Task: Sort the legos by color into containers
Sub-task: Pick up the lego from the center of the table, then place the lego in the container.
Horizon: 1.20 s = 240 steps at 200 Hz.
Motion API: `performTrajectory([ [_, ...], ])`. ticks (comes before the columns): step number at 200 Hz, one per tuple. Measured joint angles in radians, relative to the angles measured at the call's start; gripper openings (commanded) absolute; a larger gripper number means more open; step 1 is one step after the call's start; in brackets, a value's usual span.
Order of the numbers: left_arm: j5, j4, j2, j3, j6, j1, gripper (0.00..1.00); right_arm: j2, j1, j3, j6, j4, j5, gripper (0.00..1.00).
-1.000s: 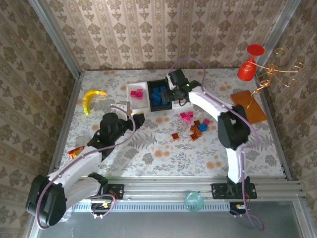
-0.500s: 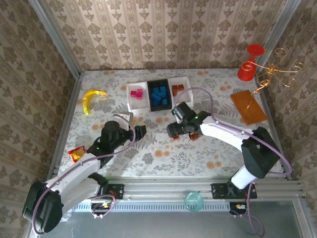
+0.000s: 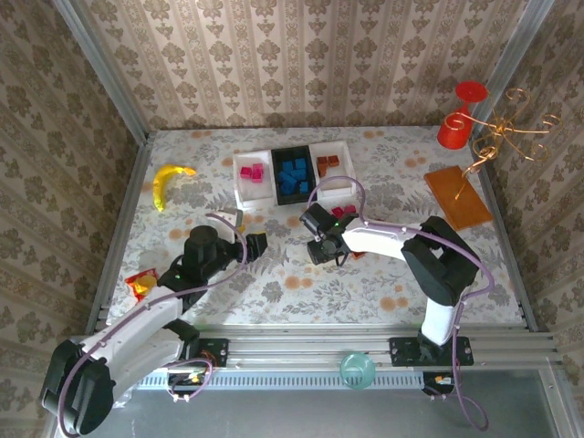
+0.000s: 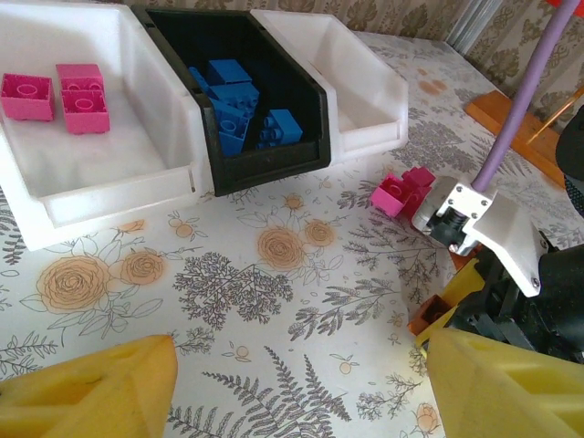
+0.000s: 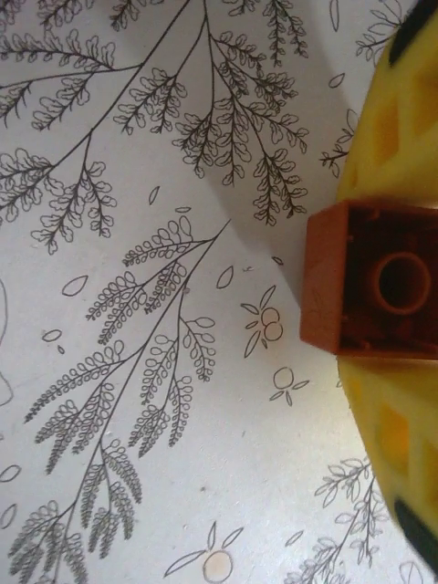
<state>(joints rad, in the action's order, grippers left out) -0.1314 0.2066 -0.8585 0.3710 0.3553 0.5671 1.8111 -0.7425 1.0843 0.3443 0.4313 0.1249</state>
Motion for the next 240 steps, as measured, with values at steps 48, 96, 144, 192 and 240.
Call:
performTrajectory([
  [48,-0.019,0.016,-0.014,0.0,0.0,0.0,0.75,-0.083,0.033,0.0,0.0,-0.044,-0.01,0.32],
  [96,-0.072,0.093,-0.167,0.057,0.013,0.003,0.75,-0.14,0.239,0.102,0.008,-0.192,-0.05,0.32],
  [144,-0.095,0.141,-0.228,0.163,0.012,0.021,0.75,0.105,0.351,0.397,0.001,-0.243,-0.042,0.35],
  [192,-0.098,0.138,-0.229,0.175,0.011,0.021,0.76,0.297,0.379,0.578,-0.029,-0.17,-0.016,0.58],
  [240,-0.108,0.128,-0.229,0.173,0.007,0.022,0.76,0.1,0.378,0.379,-0.042,-0.151,0.001,0.68],
])
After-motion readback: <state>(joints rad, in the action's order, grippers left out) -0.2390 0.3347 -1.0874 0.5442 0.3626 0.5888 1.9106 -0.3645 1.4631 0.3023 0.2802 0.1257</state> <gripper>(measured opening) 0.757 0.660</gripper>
